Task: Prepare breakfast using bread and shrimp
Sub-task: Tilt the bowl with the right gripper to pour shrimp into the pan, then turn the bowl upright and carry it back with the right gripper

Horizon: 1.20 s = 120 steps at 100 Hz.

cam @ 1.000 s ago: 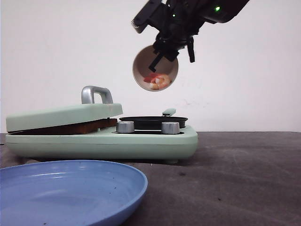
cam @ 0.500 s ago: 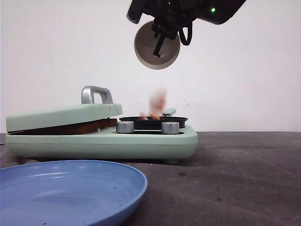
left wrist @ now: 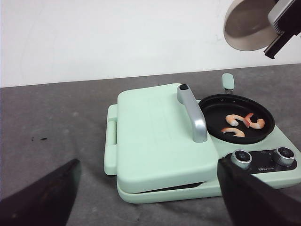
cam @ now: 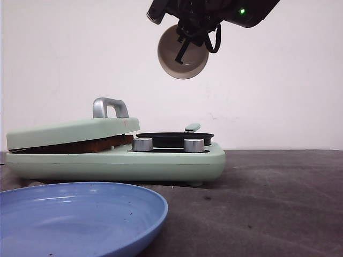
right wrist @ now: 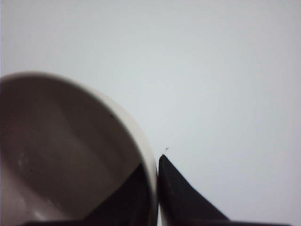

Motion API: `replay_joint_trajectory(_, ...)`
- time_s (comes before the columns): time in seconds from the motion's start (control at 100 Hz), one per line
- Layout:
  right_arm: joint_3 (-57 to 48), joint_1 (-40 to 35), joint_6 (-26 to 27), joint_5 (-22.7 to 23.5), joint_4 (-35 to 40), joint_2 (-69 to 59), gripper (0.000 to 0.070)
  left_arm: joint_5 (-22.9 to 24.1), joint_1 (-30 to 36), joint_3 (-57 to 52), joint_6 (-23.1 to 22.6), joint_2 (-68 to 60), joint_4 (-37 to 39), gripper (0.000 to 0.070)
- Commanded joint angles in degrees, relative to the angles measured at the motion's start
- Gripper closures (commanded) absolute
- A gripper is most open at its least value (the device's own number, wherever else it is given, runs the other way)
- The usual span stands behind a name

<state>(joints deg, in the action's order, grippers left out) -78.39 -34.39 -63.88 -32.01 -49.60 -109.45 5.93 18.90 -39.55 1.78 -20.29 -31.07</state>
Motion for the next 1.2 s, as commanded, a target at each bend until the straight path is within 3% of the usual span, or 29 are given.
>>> replay_joint_trajectory(0.0, -1.14, -0.33, 5.53, -3.15, -0.79, -0.98, 0.07, 0.22, 0.15, -0.44, -0.92, -0.24, 0.57, 0.0196)
replay_joint_trajectory(0.11, -1.14, 0.13, 8.39, -7.74, 0.72, -0.15, 0.07, 0.22, 0.15, -0.44, -0.9, -0.24, 0.59, 0.0196)
replay_joint_trajectory(0.23, -1.14, 0.59, 14.14, -9.79, 8.55, 1.92, 0.07, 0.02, 0.15, -0.44, -0.37, -0.24, 0.13, 0.0196)
replay_joint_trajectory(0.55, -1.22, 3.89, 36.98, -10.56, 40.61, 12.63, 0.07, 0.04, 0.15, -0.44, 0.81, -0.24, -0.22, 0.0196)
replay_joint_trajectory(0.85, -1.27, 10.43, 58.4, 1.81, 67.1, 23.71, 0.07, 0.04, 0.15, -0.44, 1.22, -0.24, -0.26, 0.0196)
replay_joint_trajectory(1.08, -1.66, 18.12, 71.04, 18.18, 81.31, 26.45, 0.07, 0.04, 0.15, -0.44, 2.14, -0.24, -0.24, 0.0196)
replay_joint_trajectory(1.19, -1.66, 22.1, 74.62, 26.64, 85.96, 26.16, 0.07, 0.04, 0.15, -0.44, 2.34, -0.24, -0.26, 0.0196)
